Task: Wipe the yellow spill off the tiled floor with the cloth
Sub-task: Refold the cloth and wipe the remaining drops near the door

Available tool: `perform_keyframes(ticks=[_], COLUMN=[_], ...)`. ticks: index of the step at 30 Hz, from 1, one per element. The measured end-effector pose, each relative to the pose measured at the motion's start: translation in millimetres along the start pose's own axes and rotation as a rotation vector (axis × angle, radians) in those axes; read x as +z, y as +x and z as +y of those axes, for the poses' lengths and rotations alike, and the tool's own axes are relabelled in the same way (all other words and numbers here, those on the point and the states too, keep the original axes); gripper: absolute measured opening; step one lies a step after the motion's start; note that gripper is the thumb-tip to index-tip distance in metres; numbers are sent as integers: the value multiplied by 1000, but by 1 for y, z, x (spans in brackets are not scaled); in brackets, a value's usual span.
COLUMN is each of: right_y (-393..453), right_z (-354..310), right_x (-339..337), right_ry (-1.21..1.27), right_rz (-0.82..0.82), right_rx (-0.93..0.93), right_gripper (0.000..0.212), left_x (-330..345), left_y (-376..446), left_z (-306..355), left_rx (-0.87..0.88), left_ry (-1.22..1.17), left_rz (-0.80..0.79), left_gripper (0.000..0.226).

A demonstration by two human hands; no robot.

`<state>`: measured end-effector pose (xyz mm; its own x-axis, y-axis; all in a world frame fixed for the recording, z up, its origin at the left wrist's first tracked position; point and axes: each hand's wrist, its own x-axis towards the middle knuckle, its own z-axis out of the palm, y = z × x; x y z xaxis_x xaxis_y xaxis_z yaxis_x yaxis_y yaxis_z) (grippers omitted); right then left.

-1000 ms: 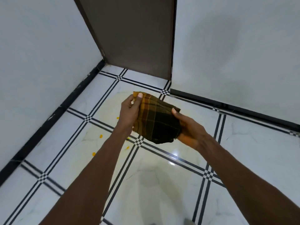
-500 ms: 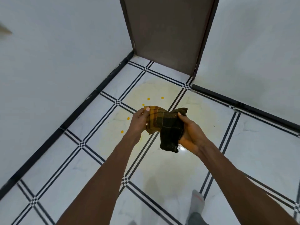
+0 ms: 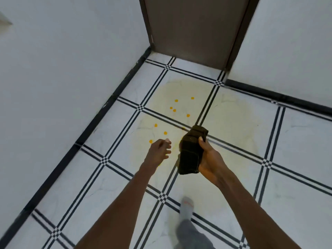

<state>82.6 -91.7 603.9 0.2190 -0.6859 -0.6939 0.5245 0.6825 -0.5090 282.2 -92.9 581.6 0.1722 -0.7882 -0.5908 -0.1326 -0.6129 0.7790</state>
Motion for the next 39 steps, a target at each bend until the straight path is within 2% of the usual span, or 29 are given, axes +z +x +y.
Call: perform_keyframes(ticks=[4,9,12,14,16,18,20,22,24,26,27,28,32,39], right_y=[68,174,242,276,310,345,383,417,437,442,441,442,458,530], right_z=[44,116,153,172,200,236,282,340,388,421,431,437,434,439], right_x=[0,-21,-36,-46,-59,-69,-78,-93,-107,-117,-121,-125,-137,-145], right_ry=[59,-69,-204,-360,-625,-902,-1117,-1326,-1505,-1591,-1599,-1587,-1613,-1741], right_rz=[59,137,181,216,252,196,120,92,-10,-75,-38,36,280,348], right_rx=[6,-62,-132,-225,-406,-550,-591,-474,-207,35,67,44,-234,-506], right_gripper=[45,46,30,25,23,29,42,53,58,59,56,51,41,56], left_x=[-16,-36,-50,-59,-65,-70,-73,-71,-68,-63,-61,-61,-66,-72], left_y=[62,156,214,244,272,302,330,357,372,380,384,388,404,477], left_z=[-49,-131,-186,-225,-269,-306,-339,-367,-387,-400,-407,-412,-429,-453], left_rx=[-64,-46,-46,-55,-83,-90,-84,-94,-91,-106,-105,-101,-53,135], left_ry=[-7,-27,-35,0,56,124,194,238,293,357,381,398,480,676], left_rz=[-20,-14,24,5,-61,-109,-135,-145,-152,-179,-189,-200,-163,6], left_gripper=[33,30,25,22,20,17,15,17,26,29,29,29,25,20])
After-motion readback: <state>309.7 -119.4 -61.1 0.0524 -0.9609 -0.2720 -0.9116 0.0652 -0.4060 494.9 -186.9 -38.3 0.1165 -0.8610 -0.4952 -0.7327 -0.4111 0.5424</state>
